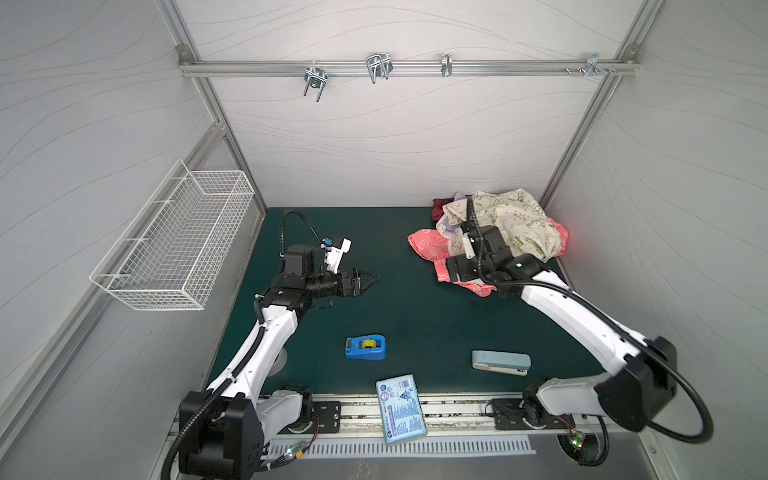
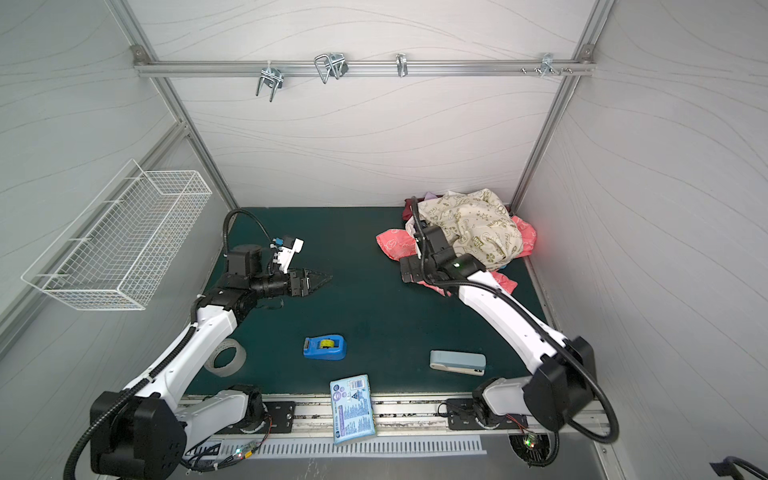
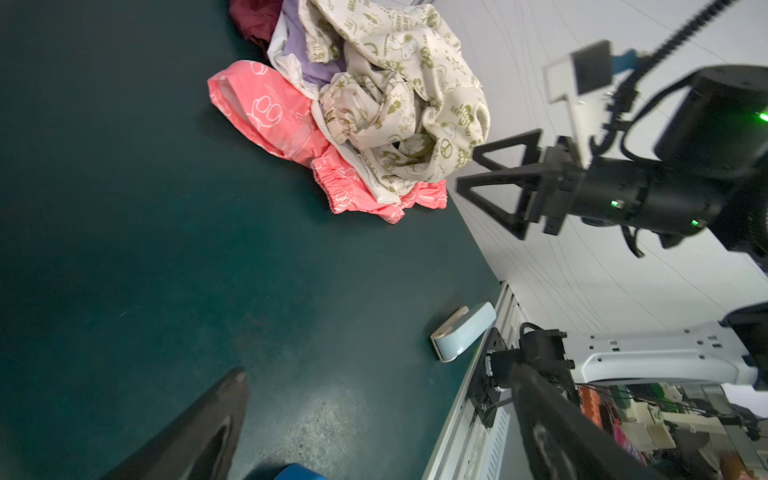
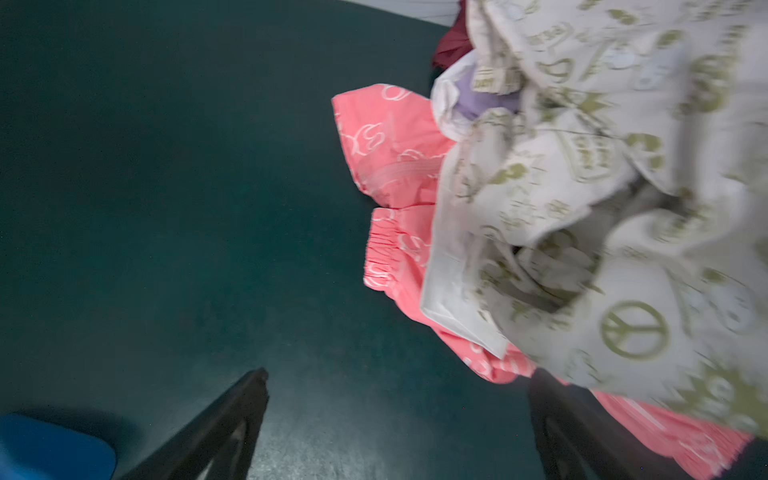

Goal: Pick out a specific cloth from the pile
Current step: 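Reach the right gripper over the pile toward the pink garment while the left arm lifts, then grasp the pink bear-print garment with the right gripper at the pile's far side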

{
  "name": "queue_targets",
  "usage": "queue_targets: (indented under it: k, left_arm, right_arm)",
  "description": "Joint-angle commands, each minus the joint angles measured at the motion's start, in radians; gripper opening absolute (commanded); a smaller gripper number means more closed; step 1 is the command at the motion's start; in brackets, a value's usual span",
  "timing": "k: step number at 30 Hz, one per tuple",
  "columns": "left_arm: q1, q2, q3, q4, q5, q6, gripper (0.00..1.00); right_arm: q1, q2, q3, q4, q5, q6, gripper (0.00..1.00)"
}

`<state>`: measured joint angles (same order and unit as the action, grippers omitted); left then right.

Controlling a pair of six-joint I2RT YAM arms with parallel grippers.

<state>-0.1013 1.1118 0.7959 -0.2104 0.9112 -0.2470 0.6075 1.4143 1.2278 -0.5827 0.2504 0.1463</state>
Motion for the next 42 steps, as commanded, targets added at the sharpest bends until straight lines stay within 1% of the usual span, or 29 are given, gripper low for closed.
queue_targets:
  k: [1, 4, 6, 9, 15, 18, 22, 27, 36, 42]
  left_arm:
    - [-0.009, -0.010, 0.003, 0.021, 0.048, 0.020, 0.99]
    - [-0.013, -0.007, -0.001, 0.028, 0.052, 0.028, 0.99]
    - [-0.016, -0.002, 0.000, 0.026, 0.051, 0.037, 0.99]
    - [-0.018, 0.012, 0.013, 0.010, 0.049, 0.052, 0.99]
    - [-0.018, 0.024, 0.018, -0.004, 0.045, 0.070, 0.99]
    - [-0.020, 0.027, 0.020, -0.004, 0.046, 0.072, 0.99]
    - [-0.024, 0.023, 0.022, -0.007, 0.046, 0.080, 0.99]
    - [-0.032, 0.020, 0.024, -0.012, 0.043, 0.079, 0.99]
    - [-0.040, 0.011, 0.025, -0.025, 0.034, 0.093, 0.99]
    - [-0.042, 0.011, 0.023, -0.024, 0.036, 0.095, 0.99]
  right_arm:
    - [0.013, 0.146, 0.091, -0.094, -0.081, -0.034, 0.99]
    - [0.018, 0.282, 0.192, -0.103, -0.120, -0.053, 0.99]
    - [0.018, 0.369, 0.260, -0.110, -0.117, -0.066, 0.96]
    - [0.017, 0.483, 0.356, -0.128, -0.085, -0.082, 0.93]
    - [0.012, 0.632, 0.481, -0.125, -0.034, -0.091, 0.92]
    - [-0.004, 0.689, 0.532, -0.126, 0.010, -0.079, 0.93]
    - [-0.036, 0.750, 0.583, -0.120, 0.013, -0.058, 0.94]
    - [-0.056, 0.823, 0.646, -0.106, 0.049, -0.062, 0.95]
    - [-0.063, 0.928, 0.761, -0.127, 0.044, -0.062, 0.95]
    - [-0.079, 0.964, 0.765, -0.132, 0.031, -0.062, 0.95]
